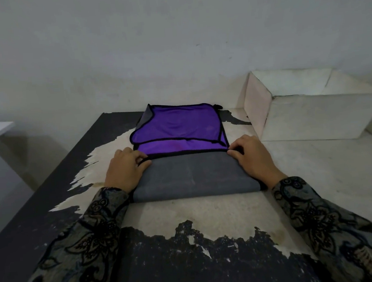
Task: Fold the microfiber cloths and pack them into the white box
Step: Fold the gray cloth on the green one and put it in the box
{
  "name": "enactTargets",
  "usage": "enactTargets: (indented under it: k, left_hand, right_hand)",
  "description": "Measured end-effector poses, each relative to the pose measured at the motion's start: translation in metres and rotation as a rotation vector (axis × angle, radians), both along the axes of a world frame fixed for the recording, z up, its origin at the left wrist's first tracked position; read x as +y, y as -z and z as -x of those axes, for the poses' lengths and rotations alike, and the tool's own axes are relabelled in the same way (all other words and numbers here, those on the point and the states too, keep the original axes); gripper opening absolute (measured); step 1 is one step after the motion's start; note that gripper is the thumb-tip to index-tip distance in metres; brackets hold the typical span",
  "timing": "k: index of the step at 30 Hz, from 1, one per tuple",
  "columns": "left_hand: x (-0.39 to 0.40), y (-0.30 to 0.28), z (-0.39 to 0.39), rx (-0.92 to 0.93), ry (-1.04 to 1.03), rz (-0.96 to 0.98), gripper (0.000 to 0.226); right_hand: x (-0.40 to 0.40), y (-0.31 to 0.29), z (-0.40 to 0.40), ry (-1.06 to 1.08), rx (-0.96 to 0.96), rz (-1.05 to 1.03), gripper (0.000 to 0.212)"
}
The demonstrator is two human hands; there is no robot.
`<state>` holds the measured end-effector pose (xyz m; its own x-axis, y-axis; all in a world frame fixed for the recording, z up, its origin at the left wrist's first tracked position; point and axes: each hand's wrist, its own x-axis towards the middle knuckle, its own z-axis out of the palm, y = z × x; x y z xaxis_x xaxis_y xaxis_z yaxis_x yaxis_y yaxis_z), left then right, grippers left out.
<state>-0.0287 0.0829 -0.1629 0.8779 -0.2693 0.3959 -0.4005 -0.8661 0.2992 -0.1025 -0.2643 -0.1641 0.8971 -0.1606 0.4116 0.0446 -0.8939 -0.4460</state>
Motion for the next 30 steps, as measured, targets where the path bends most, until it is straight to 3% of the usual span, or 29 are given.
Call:
enactTargets:
  k: [5, 9, 12, 15, 17, 20, 22, 25, 27, 30]
  left_hand:
    - [-0.005, -0.002, 0.004, -0.013, 0.031, 0.037, 0.014]
    - [-0.011, -0.01, 0.015, 0.104, 0.105, 0.389, 0.013]
    - [-0.01, -0.014, 0.017, 0.172, 0.073, 0.493, 0.022]
    - [-0.002, -0.016, 0.018, 0.38, 0.08, 0.428, 0.043]
    - [0.002, -0.015, 0.02, 0.402, 0.125, 0.307, 0.055]
    - [0.005, -0.018, 0.021, 0.436, 0.144, 0.385, 0.059]
    - [0.005, -0.023, 0.023, 0.461, 0.171, 0.495, 0.055]
    - [0.003, -0.032, 0.029, 0.504, 0.295, 0.714, 0.045]
    - [-0.004, -0.039, 0.035, 0.56, 0.355, 0.847, 0.039]
    - [-0.018, -0.048, 0.046, 0.605, 0.418, 0.948, 0.025]
  right_hand:
    - [0.002, -0.002, 0.002, 0.044, -0.022, 0.059, 0.008]
    - [0.0, -0.004, 0.006, 0.011, -0.044, 0.013, 0.007]
    - [-0.003, -0.004, 0.01, 0.027, -0.029, 0.006, 0.006]
    - [-0.005, -0.004, 0.016, 0.069, -0.023, 0.019, 0.012]
    - [-0.006, -0.006, 0.02, 0.118, -0.042, 0.034, 0.017]
    - [0.003, -0.017, 0.026, 0.008, -0.168, -0.037, 0.013]
    - [0.014, -0.025, 0.031, -0.177, -0.139, -0.084, 0.012]
    - [0.031, -0.024, 0.037, -0.34, 0.076, 0.097, 0.018]
    - [0.034, -0.02, 0.038, -0.354, 0.166, 0.184, 0.024]
    - [0.034, -0.025, 0.041, -0.342, 0.159, 0.128, 0.023]
